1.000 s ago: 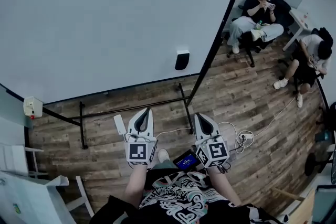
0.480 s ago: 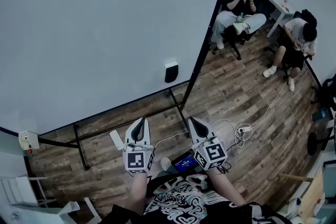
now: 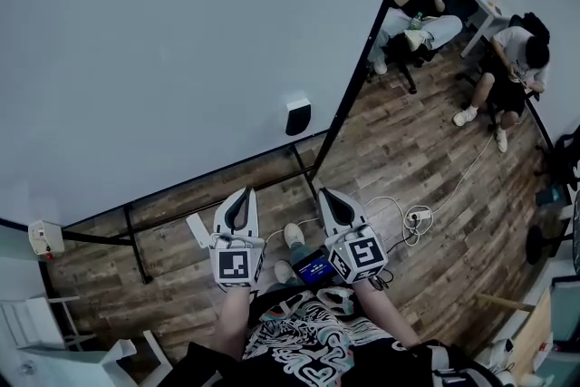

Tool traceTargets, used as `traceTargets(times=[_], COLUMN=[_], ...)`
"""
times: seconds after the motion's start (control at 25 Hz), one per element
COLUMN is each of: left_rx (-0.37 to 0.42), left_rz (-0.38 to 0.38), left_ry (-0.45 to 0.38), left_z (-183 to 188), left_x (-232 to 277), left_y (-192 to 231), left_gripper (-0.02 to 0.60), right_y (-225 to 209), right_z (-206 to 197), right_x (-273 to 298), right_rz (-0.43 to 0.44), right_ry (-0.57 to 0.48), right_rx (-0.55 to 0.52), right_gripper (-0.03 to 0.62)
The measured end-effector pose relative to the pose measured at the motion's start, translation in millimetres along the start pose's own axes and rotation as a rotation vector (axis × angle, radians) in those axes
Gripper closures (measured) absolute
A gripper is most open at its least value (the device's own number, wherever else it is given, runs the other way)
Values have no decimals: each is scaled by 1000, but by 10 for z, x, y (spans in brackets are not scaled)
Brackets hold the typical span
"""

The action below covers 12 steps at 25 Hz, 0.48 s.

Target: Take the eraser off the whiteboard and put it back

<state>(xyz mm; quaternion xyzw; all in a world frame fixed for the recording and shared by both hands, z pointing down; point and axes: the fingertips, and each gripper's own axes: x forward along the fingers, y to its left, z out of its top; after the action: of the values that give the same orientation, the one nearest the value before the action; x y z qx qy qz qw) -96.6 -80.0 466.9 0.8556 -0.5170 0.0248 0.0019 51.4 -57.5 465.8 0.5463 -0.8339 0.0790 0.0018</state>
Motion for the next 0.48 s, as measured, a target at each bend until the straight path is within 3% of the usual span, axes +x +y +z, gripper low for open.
traceTargets(times=[0.48], left_rx=[42], left_rz=[11], left_ry=[55], left_z=[-29], left_x=[247], left_y=[166], left_gripper=[552], right_y=[-81], right_z=[-18], right_x=[469], right_rz=[25], right_ry=[11], right_rx=[4], right_gripper=[571])
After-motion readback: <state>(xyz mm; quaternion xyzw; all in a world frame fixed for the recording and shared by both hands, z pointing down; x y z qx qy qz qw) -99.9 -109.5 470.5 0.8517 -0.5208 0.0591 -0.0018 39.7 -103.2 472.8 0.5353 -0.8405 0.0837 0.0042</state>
